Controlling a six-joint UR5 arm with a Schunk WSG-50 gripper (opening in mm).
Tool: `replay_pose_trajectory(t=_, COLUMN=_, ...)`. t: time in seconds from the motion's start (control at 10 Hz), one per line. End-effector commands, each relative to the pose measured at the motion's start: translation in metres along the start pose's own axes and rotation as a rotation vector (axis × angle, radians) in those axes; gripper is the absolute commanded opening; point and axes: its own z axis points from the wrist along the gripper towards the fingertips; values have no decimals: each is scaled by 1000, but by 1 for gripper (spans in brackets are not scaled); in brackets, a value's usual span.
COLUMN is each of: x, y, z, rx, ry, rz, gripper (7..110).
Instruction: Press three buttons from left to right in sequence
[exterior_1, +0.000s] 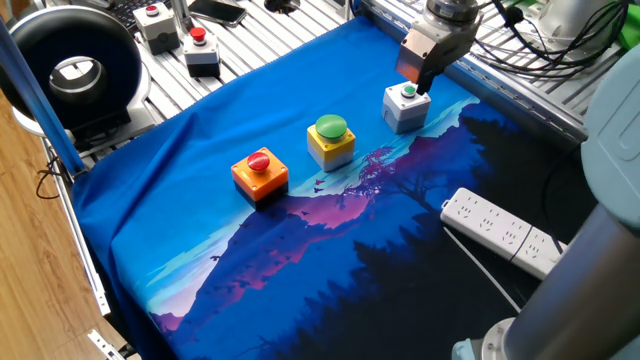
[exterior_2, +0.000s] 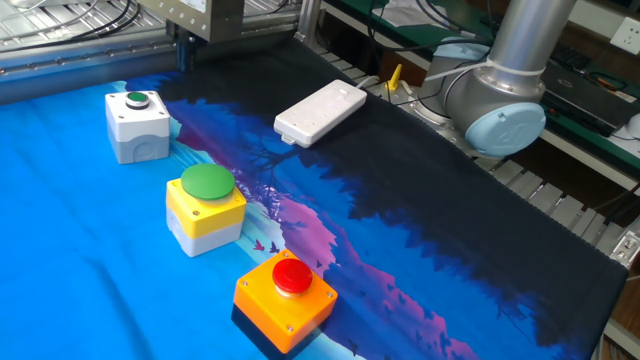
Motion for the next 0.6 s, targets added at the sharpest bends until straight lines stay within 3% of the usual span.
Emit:
replay_pose_trajectory(t=0.0, x=-2, y=-3, z=-1, rx=8, ry=-10, rz=13, gripper=7)
replay_pose_trajectory(t=0.5, x=-22, y=-22, z=18, rx=22, ry=-9, rz=-3, gripper=7)
